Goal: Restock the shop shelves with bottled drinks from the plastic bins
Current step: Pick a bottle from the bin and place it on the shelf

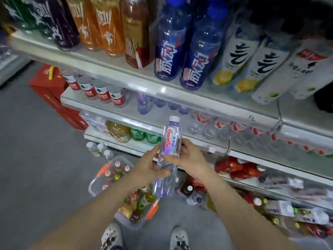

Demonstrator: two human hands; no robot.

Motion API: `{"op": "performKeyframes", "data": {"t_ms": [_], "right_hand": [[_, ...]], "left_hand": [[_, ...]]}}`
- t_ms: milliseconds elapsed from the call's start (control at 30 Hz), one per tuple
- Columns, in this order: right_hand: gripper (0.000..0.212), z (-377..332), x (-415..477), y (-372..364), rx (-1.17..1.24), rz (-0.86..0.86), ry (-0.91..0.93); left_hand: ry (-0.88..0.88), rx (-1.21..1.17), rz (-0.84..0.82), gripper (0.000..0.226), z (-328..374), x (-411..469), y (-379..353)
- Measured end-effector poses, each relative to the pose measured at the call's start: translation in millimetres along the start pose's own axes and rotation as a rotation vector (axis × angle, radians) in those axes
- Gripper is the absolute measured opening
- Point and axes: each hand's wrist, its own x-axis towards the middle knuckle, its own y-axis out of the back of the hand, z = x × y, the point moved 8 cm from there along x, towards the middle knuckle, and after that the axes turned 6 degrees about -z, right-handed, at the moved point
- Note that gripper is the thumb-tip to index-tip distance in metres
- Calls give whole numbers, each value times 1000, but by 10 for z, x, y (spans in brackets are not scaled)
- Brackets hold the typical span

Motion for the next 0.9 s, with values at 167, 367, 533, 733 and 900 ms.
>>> {"op": "performKeyframes", "data": {"t_ms": [167, 367, 533, 733, 900], "right_hand": [[63, 33, 634, -94, -47, 28, 37], [63, 84, 1335, -94, 58, 153, 117], [65, 27, 1716, -11, 99, 254, 242], [67, -260, 2024, 131, 16, 404, 426], [72, -300, 2271, 228, 48, 500, 447]], "left_hand": [[47, -38, 54, 79, -503, 457, 386], [-13, -1, 127, 74, -885, 1045, 793], [-136, 54, 179, 73, -881, 1440, 993], [-241, 78, 197, 72, -775, 1775, 1159], [-289, 48, 172, 69, -741, 1918, 1219]]}}
